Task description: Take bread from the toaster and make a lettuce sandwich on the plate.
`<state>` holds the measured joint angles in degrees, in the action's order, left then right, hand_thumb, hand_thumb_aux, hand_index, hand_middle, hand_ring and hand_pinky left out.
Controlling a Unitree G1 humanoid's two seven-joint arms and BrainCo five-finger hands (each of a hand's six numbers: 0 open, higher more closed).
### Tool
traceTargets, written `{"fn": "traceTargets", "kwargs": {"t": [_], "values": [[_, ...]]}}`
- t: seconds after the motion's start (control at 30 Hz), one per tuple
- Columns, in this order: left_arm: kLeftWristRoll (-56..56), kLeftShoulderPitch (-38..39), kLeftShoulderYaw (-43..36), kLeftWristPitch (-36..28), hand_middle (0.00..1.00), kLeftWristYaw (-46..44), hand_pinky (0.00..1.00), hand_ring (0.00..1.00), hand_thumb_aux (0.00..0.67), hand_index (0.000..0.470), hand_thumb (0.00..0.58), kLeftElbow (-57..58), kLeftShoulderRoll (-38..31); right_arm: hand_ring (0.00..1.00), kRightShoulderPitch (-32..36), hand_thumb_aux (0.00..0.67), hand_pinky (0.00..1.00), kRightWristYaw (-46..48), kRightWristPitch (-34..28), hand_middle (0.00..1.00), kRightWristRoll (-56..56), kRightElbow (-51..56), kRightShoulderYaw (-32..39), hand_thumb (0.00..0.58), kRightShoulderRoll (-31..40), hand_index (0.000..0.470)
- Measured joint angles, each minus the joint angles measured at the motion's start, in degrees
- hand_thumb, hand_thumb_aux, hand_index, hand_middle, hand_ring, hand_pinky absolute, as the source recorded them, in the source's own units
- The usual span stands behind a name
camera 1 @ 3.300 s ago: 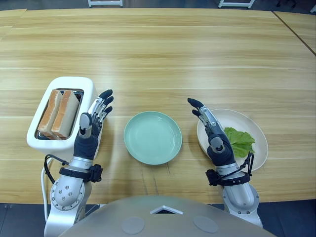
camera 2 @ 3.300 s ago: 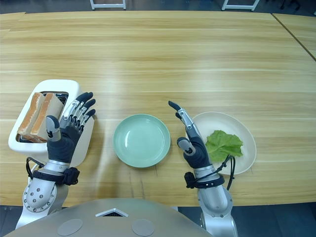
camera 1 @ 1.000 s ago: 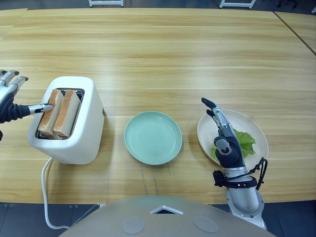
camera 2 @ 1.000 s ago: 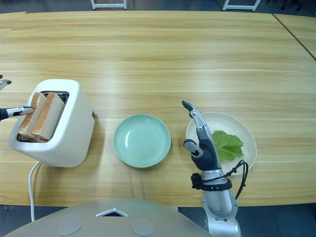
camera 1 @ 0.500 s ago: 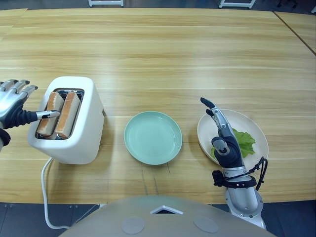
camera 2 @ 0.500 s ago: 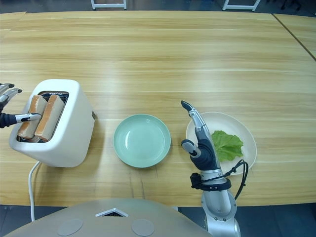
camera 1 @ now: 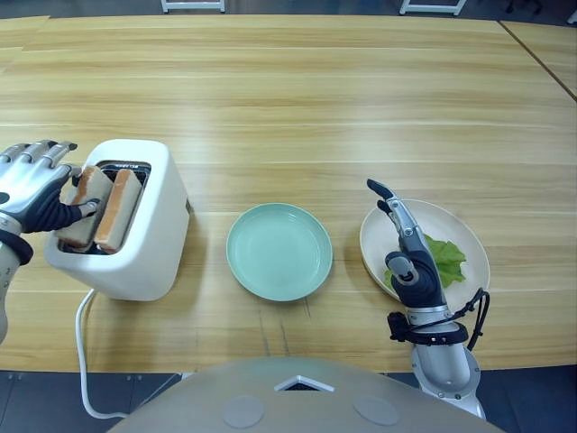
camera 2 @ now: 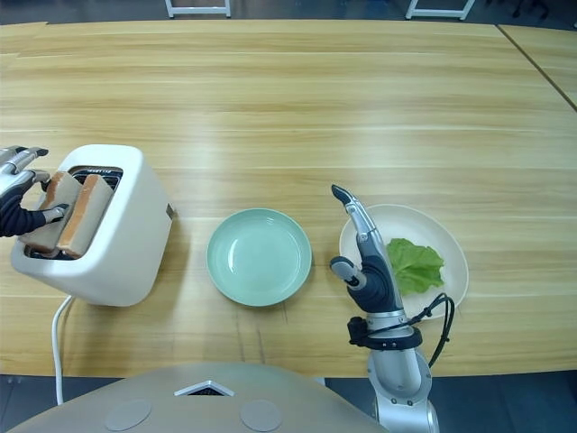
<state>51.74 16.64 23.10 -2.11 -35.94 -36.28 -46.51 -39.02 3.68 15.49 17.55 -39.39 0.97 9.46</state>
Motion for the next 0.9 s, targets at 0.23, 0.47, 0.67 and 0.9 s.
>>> {"fn": "traceTargets", "kwargs": {"t": [0.23,0.47,0.67,0.9], "values": [[-0.8,-1.9,-0.4,-3.3,1.0,0.5,1.0,1.0,0.67,0.47,0.58,-1.5,3.9,0.0,-0.4,0.0,0.0,-0.2,0.5,0.0,0.1,0.5,-0.1,0.0,0.0,0.0],[-3.3,-5.7,0.5,-6.7,1.0,1.2,1.0,1.0,0.67,0.47,0.58,-3.5,6.6,0.0,2.5,0.0,0.0,-0.7,1.3,0.0,5.7,0.9,-5.1,0.0,3.1,0.0],[-9.0,-12.7,2.6,-10.9,1.0,1.5,1.0,1.0,0.67,0.47,0.58,-6.2,8.0,0.0,8.7,0.0,0.0,-3.3,1.6,0.0,18.0,6.0,-16.2,0.0,11.8,0.0],[-20.8,-25.8,9.2,-15.4,1.0,0.7,1.0,1.0,0.67,0.47,0.58,-6.4,2.5,0.0,11.2,0.042,0.0,-10.9,3.5,0.0,37.1,23.4,-18.1,0.071,25.7,0.029]]}}
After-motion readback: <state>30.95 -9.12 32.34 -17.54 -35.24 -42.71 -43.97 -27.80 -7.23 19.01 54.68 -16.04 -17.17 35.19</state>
